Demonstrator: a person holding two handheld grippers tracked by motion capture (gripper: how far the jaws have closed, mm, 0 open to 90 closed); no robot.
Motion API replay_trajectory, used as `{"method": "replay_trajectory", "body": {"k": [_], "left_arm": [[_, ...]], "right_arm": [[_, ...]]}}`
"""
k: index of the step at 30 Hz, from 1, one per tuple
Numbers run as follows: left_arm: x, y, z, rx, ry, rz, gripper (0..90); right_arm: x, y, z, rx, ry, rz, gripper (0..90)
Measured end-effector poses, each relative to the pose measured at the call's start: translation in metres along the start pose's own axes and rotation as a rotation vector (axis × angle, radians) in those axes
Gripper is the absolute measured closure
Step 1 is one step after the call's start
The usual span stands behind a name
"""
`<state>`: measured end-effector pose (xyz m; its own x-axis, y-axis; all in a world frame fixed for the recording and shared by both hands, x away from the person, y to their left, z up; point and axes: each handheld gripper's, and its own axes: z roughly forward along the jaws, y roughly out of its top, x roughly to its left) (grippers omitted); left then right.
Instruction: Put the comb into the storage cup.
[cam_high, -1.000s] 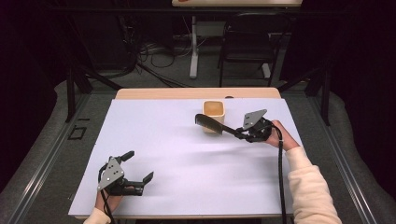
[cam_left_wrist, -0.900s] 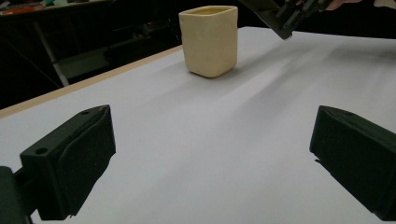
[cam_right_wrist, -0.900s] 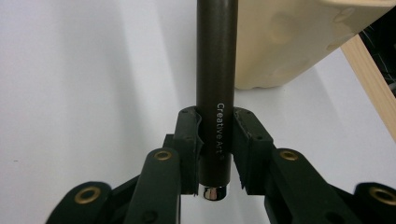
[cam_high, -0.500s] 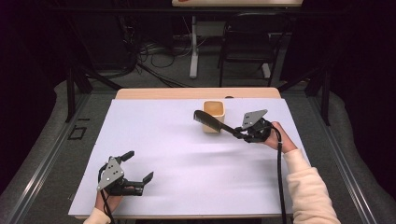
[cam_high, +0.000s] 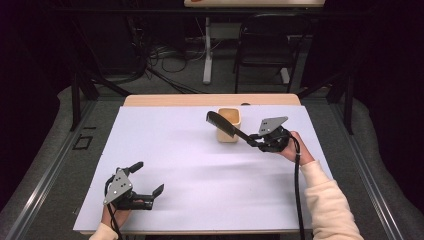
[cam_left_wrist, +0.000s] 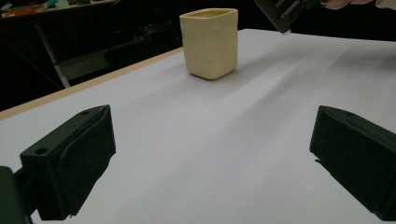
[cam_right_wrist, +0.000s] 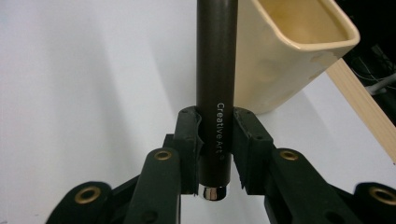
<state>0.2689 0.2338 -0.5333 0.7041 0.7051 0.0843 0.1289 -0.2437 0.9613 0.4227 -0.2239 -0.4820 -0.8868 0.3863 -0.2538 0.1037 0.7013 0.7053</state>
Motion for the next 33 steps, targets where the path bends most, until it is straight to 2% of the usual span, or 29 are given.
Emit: {"method": "replay_trajectory", "body": {"k": [5,8,9,12,24,28,33], "left_arm": [[0.0,0.0,0.0,0.001,-0.001,0.004,0.1],[-0.001,0.0,0.0,-0.001,0.0,0.005,0.1],[-0.001,0.0,0.0,-0.002,-0.002,0.003,0.1],[0.0,0.0,0.0,-0.001,-0.003,0.003,0.1],[0.0,0.0,0.0,-0.002,-0.004,0.004,0.1],[-0.001,0.0,0.0,-0.006,-0.004,0.006,0.1],[0.0,0.0,0.0,-0.004,-0.007,0.003,0.1]], "right_arm": [[0.001,0.002,0.0,-0.008,-0.013,0.012,72.9],[0.002,0.004,0.0,-0.018,-0.035,0.033,72.8],[0.003,0.005,0.001,-0.032,-0.049,0.055,72.9],[0.004,0.006,0.002,-0.036,-0.059,0.075,72.9],[0.006,0.01,0.003,-0.049,-0.083,0.105,72.9],[0.006,0.012,0.001,-0.056,-0.099,0.132,72.9],[0.006,0.013,0.003,-0.061,-0.101,0.134,72.9]]}}
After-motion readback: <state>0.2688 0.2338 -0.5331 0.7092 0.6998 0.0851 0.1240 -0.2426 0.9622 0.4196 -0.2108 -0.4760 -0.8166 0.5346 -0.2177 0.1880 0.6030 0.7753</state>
